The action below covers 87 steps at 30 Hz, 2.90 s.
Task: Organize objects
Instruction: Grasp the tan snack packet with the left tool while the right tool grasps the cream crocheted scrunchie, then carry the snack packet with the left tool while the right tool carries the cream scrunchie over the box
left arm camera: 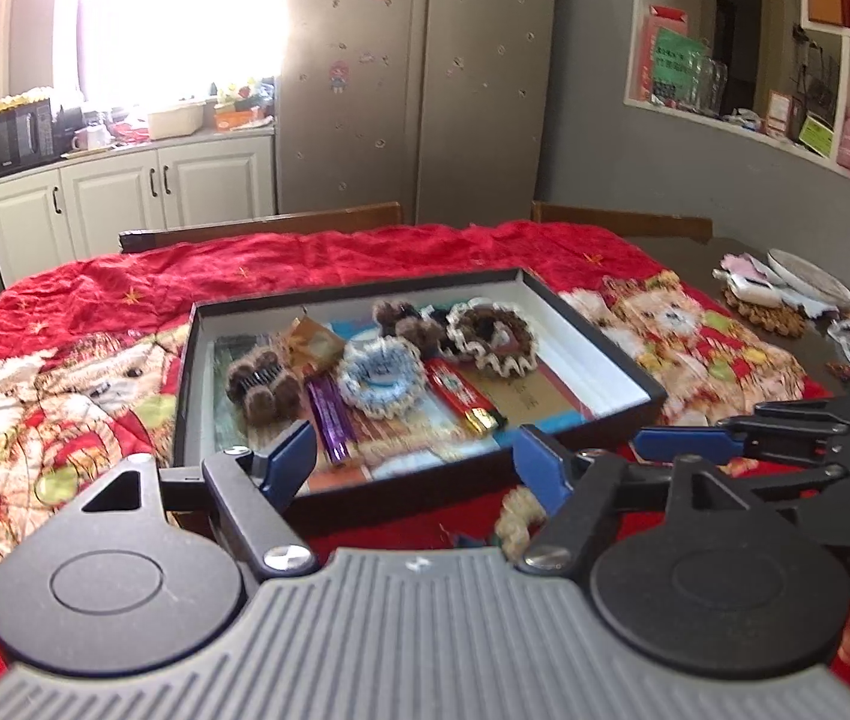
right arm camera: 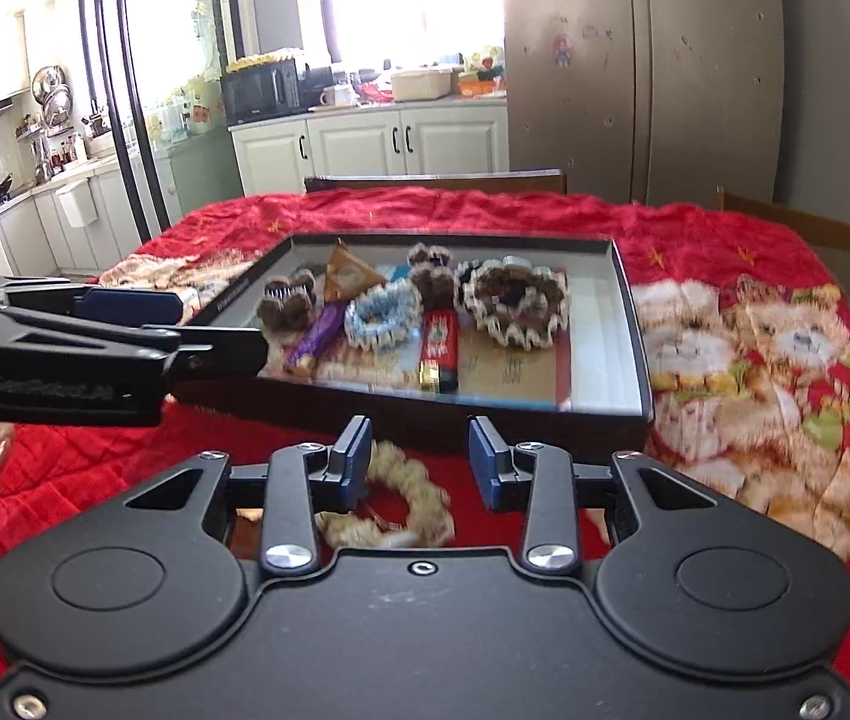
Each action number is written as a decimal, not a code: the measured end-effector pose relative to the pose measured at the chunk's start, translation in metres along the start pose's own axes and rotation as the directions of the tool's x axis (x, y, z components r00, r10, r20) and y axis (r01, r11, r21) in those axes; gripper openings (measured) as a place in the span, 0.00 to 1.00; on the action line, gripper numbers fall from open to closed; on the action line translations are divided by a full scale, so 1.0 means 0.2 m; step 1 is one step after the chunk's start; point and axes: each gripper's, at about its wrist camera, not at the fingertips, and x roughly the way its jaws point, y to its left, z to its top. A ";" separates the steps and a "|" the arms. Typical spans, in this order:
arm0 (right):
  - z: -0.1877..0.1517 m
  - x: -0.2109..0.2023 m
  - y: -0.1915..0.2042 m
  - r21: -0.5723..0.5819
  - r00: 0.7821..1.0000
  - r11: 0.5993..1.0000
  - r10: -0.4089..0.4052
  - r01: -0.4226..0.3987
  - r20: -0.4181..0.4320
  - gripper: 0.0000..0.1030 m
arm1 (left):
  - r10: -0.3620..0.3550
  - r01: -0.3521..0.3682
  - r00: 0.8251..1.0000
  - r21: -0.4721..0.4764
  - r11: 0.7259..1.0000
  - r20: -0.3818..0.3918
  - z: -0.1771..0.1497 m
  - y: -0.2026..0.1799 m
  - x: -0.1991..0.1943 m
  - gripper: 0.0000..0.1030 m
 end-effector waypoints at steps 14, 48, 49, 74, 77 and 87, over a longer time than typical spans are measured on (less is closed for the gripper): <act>-0.14 0.14 -0.03 0.012 0.998 1.000 0.013 -0.013 -0.058 0.33 | -0.089 0.090 0.992 0.012 0.996 -0.091 -0.21 -0.05 0.04 0.80; -0.19 0.09 -0.05 0.016 0.999 1.000 0.003 -0.003 -0.047 0.14 | -0.136 0.140 0.976 0.010 0.990 -0.170 -0.31 -0.11 0.15 0.52; -0.19 0.09 -0.05 0.015 0.999 1.000 0.003 -0.002 -0.046 0.14 | -0.138 0.142 0.975 0.007 0.990 -0.171 -0.31 -0.11 0.15 0.50; -0.19 0.07 -0.03 0.001 0.999 1.000 0.007 -0.007 -0.042 0.14 | -0.155 0.157 0.975 0.001 0.988 -0.159 -0.29 -0.11 0.11 0.36; -0.19 0.07 -0.03 0.005 0.999 1.000 0.008 -0.008 -0.038 0.14 | -0.156 0.158 0.975 0.001 0.987 -0.159 -0.30 -0.11 0.11 0.35; -0.18 0.04 -0.02 -0.002 1.000 1.000 0.014 -0.014 -0.022 0.14 | -0.155 0.156 0.977 -0.004 0.988 -0.147 -0.29 -0.10 0.07 0.34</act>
